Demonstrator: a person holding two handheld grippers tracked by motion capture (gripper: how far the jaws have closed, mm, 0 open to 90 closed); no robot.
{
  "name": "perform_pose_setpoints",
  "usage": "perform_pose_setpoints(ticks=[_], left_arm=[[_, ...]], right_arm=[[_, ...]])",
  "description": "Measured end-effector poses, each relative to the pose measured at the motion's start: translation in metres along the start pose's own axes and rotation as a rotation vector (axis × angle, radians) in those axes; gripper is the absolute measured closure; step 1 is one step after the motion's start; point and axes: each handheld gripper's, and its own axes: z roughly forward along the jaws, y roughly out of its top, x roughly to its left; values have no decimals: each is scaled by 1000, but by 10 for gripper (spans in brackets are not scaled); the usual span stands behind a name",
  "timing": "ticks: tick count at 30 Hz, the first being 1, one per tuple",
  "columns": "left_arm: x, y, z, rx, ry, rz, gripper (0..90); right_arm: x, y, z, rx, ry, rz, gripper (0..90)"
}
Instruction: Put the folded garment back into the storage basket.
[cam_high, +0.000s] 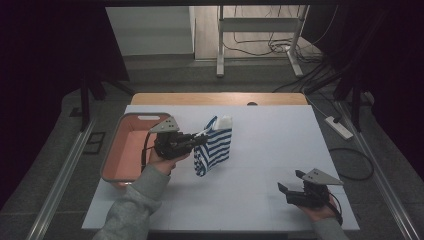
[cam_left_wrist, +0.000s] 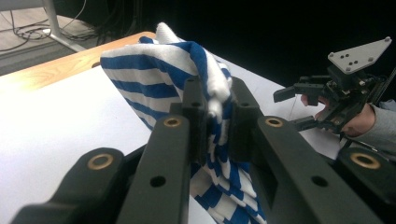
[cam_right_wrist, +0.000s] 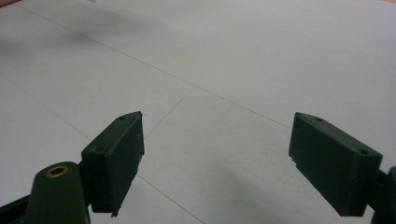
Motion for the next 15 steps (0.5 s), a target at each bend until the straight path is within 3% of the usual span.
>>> perform_pose_setpoints(ticks=[15], left_arm=[[-1,-1,-11,-21,-3,-6,807]], right_arm=[[0,0,0,3,-1,-3,186]])
